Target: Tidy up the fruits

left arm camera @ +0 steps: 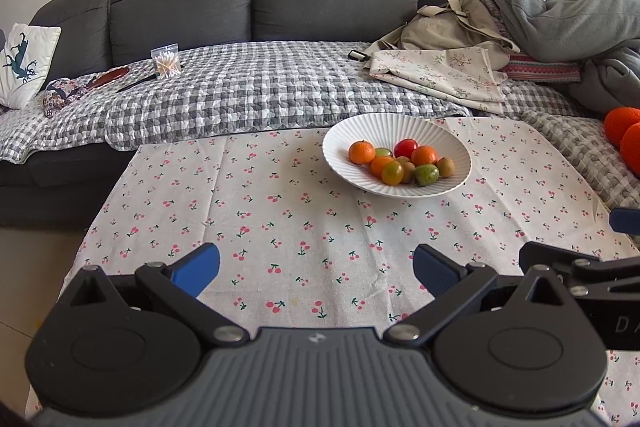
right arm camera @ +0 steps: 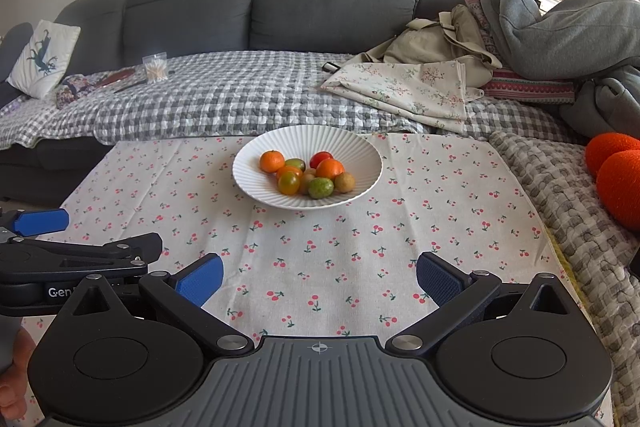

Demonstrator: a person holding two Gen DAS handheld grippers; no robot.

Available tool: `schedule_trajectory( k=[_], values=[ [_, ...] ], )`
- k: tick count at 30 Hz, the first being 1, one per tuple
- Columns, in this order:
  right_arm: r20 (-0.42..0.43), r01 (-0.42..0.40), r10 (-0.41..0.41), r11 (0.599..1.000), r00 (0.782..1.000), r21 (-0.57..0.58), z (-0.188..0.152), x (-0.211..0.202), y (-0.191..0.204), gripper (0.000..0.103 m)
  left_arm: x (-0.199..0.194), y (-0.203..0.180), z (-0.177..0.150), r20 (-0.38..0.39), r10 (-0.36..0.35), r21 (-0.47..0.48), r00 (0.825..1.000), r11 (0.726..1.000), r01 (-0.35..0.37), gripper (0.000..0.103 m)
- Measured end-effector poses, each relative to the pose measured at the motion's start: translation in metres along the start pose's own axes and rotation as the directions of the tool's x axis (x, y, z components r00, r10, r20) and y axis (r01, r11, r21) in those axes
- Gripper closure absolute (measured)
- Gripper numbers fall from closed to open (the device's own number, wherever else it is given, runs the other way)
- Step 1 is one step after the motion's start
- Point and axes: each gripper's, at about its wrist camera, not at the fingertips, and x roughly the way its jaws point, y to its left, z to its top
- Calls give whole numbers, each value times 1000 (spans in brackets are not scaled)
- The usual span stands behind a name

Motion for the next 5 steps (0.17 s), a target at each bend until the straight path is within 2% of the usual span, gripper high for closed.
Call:
schedule_trajectory(
  k=[5],
  values=[
    [-1, -1, 1, 1000, 1000, -1, 0, 0, 0, 0, 1, 0, 0, -5, -3, -4, 1000, 1000, 3, 1]
  ],
)
